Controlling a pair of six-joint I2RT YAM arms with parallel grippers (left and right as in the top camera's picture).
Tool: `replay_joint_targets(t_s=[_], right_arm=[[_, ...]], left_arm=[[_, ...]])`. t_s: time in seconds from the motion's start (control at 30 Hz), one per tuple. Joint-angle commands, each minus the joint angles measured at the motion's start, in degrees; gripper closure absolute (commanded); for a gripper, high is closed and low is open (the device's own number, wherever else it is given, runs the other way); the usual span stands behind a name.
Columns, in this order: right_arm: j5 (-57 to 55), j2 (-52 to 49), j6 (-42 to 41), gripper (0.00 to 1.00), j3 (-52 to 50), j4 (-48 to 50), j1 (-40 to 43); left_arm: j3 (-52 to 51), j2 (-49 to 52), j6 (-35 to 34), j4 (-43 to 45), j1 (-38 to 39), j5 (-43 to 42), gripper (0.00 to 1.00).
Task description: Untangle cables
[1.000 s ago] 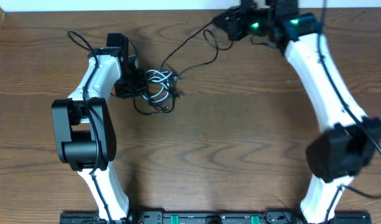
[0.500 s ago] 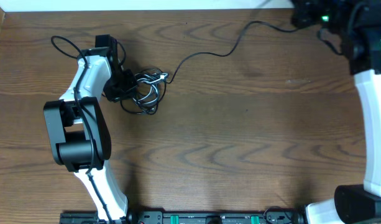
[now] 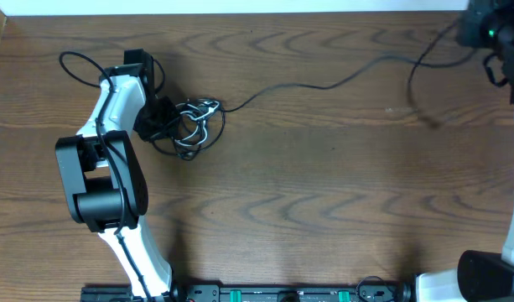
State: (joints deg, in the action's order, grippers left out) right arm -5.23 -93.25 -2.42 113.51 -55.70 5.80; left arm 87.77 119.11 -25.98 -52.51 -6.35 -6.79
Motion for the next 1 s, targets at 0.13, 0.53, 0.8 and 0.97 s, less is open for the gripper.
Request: replay_joint_targets(t_s=[0.13,0.53,0.8,0.97], right_arm=[[-11.2,0.0,-1.9,0.99,0.7,-2.8,5.1],[-10.7,-12.4,-2.9,0.99,0.7,-6.8,11.0],[-10.7,-23.5,-2.7,0.99,0.7,-6.9,12.7],[-10.8,-31.2,-2.5,0.99,0.7,-6.5,12.8]], left_arm=[[0.1,0.7,-3.4,-1.0,-2.3,4.7,0.93],[0.1,0.7,-5.2,-2.8,-6.8,4.7,0.92],[0.0,0.7,-8.3,-4.3,-11.9,4.6,0.92],[-0.7,0.7,-8.8,-4.2,-13.4,3.8,0.92]])
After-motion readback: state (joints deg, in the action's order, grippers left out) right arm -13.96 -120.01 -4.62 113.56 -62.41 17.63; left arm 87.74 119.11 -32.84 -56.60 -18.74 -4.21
